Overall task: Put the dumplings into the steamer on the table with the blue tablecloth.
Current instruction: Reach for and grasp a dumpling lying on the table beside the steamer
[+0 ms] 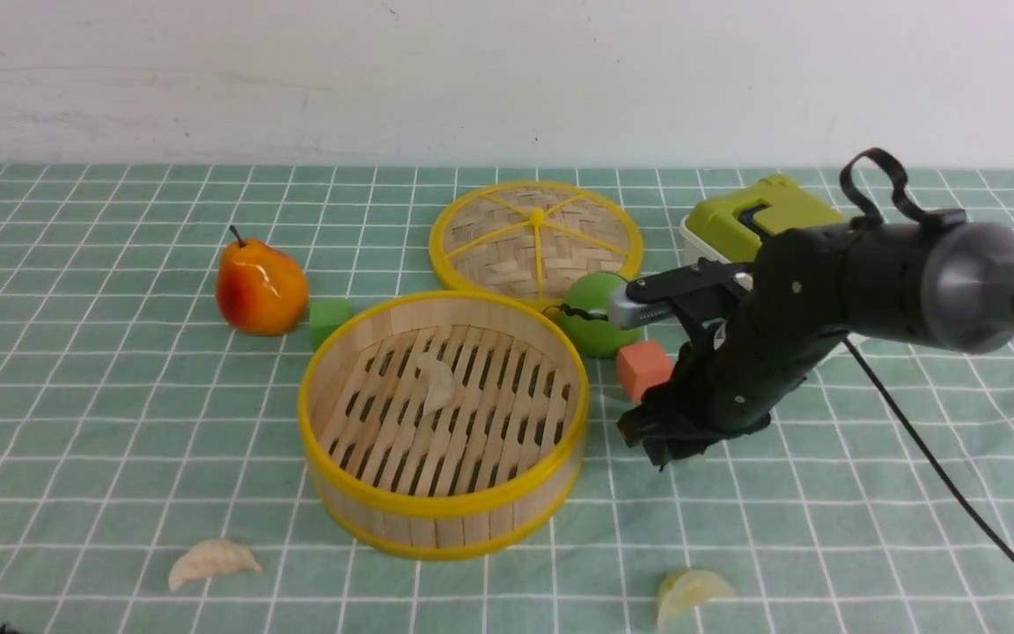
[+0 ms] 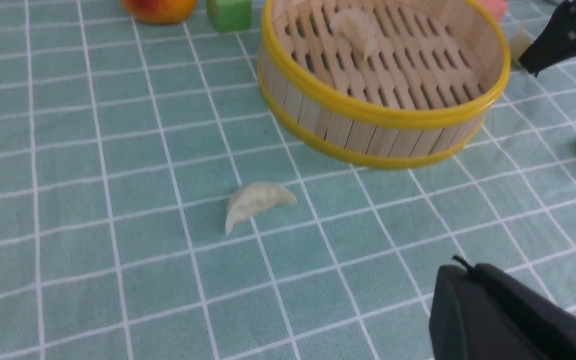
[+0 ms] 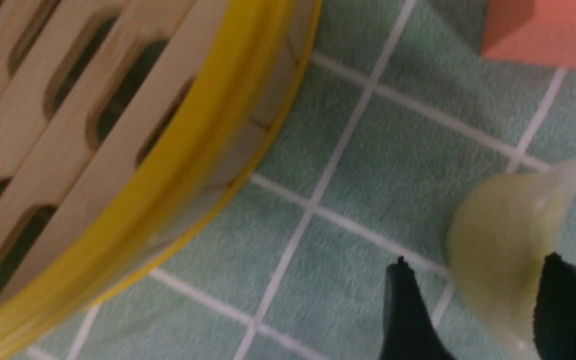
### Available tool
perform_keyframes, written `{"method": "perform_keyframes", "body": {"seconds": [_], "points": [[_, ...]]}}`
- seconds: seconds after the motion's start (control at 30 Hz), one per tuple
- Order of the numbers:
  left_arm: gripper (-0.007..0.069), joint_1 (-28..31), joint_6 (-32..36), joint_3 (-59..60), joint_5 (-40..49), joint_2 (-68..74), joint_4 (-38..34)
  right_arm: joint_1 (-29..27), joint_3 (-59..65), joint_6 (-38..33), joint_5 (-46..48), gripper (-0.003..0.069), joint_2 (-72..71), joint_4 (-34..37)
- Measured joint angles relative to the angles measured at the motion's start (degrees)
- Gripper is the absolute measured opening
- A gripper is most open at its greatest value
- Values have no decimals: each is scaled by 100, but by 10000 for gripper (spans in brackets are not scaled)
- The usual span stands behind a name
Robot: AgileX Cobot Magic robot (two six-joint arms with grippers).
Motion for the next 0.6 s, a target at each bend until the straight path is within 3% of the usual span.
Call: {"method": "perform_keyframes", "body": {"seconds": [0.2, 0.6], "points": [[-14, 0, -16, 157, -779, -110, 10, 0, -108, 437, -155, 272, 197, -329], [-14, 0, -16, 157, -907, -110, 16, 0, -103, 640, 46, 253, -131, -604]]}}
